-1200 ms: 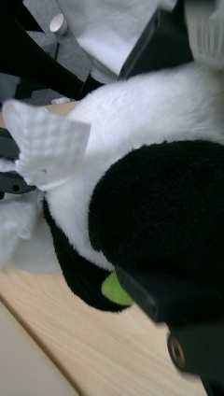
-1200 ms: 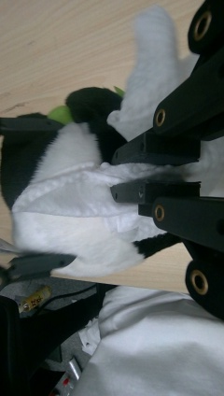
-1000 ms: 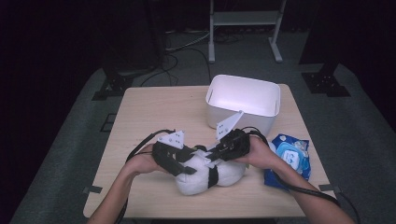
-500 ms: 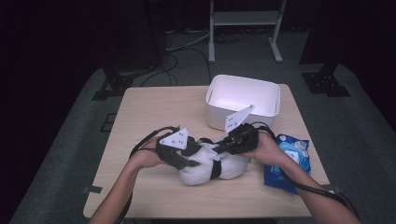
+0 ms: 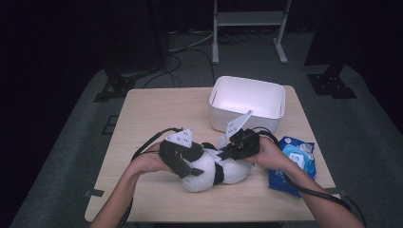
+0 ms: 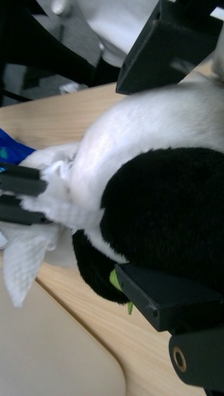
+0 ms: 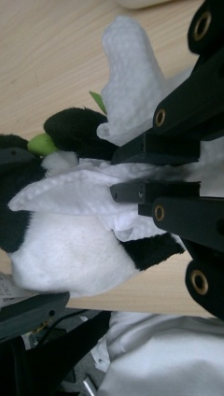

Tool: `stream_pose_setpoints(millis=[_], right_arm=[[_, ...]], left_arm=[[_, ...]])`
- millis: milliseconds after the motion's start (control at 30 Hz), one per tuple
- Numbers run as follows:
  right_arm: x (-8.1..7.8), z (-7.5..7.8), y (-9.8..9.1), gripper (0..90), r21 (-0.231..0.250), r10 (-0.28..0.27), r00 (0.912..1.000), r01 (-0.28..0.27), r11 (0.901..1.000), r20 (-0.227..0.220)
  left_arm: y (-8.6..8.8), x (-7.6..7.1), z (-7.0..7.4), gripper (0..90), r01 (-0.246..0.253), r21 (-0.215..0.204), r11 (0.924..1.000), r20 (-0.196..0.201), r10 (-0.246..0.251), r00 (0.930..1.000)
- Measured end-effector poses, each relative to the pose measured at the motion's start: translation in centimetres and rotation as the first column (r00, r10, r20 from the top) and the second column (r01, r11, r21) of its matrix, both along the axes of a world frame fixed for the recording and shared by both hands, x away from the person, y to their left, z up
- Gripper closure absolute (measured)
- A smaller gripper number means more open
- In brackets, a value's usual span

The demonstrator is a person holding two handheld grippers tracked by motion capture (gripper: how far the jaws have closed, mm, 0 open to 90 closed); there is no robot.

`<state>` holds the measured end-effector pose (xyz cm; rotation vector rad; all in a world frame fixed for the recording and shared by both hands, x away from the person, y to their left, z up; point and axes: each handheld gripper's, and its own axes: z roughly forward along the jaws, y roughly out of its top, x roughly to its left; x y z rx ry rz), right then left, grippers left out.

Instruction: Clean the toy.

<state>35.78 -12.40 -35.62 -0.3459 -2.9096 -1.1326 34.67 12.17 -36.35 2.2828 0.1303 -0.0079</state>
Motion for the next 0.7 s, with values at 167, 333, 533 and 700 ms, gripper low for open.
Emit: stream_pose_setpoints(millis=[167,333,533,700], right_arm=[[-0.4,-0.3,0.2,81.6,0.004,0.005,0.9999,-0.005,1.0,-0.015],[-0.7,-0.3,0.3,81.7,-0.001,0.018,0.9997,-0.018,0.9998,-0.015],[-1.1,0.2,0.9,81.6,-0.011,0.043,0.999,-0.043,0.999,0.008],[-1.4,0.8,1.8,81.5,0.026,0.068,0.9969,-0.069,0.9973,0.039]], left_arm=[[0.1,0.2,0.1,10.6,-0.026,-0.018,0.9995,-0.048,0.026,0.9985],[0.2,0.1,-0.1,17.5,-0.007,0.004,1.0,-0.056,0.007,0.9984],[0.5,-0.2,-0.5,23.9,0.017,0.009,0.9998,-0.045,-0.016,0.9989],[0.6,-0.3,-0.7,25.9,0.036,0.011,0.9993,-0.031,-0.036,0.9989]])
